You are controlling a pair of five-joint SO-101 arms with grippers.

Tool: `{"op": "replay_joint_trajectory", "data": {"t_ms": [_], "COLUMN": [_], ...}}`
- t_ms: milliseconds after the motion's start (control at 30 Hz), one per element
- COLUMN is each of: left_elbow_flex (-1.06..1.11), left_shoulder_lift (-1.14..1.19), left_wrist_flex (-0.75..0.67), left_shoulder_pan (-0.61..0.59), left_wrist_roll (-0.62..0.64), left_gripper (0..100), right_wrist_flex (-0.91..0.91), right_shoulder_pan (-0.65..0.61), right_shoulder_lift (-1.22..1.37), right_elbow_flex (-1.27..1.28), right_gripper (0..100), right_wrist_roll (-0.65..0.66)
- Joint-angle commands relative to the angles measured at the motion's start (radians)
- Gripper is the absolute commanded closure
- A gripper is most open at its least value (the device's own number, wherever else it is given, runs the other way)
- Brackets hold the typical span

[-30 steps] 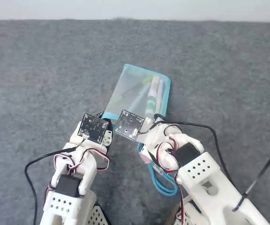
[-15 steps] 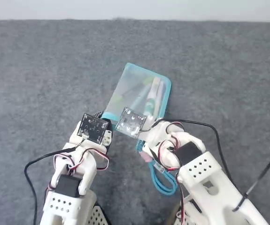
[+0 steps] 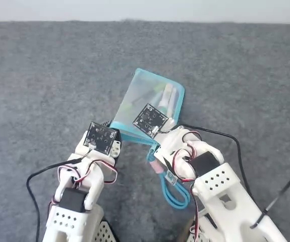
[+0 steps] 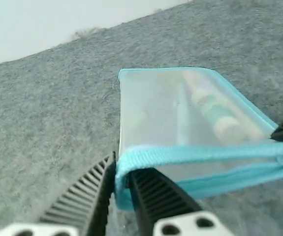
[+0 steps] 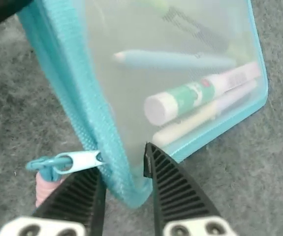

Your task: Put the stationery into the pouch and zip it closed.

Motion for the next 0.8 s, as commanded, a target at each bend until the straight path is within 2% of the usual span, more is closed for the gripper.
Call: {"op": "replay_joint_trajectory", "data": {"t_ms": [0, 200, 467, 767], "left_elbow_flex": [-0.14, -0.203, -0.232, -0.274], "left_shoulder_lift": [-0.017, -0.017, -0.018, -0.018], "left_wrist_flex": [0.098, 0.143, 0.147, 0.222], "left_shoulder_pan": [-0.008, -0.014, -0.015, -0.015], "left_wrist_roll": [-0.005, -0.005, -0.005, -0.006], "left_gripper": [95, 85, 85, 85], "right_wrist_flex": [-0.012, -0.016, 0.002, 0.165], "right_shoulder_pan": [0.025, 0.027, 0.145, 0.139], "right_shoulder_lift": [0.004, 0.004, 0.016, 0.305], "right_elbow_flex": [-0.008, -0.009, -0.072, -0.434], "right_gripper": [99.2, 99.2, 99.3, 99.3], "right_wrist_roll": [-0.029, -0.103, -0.173, -0.23]}}
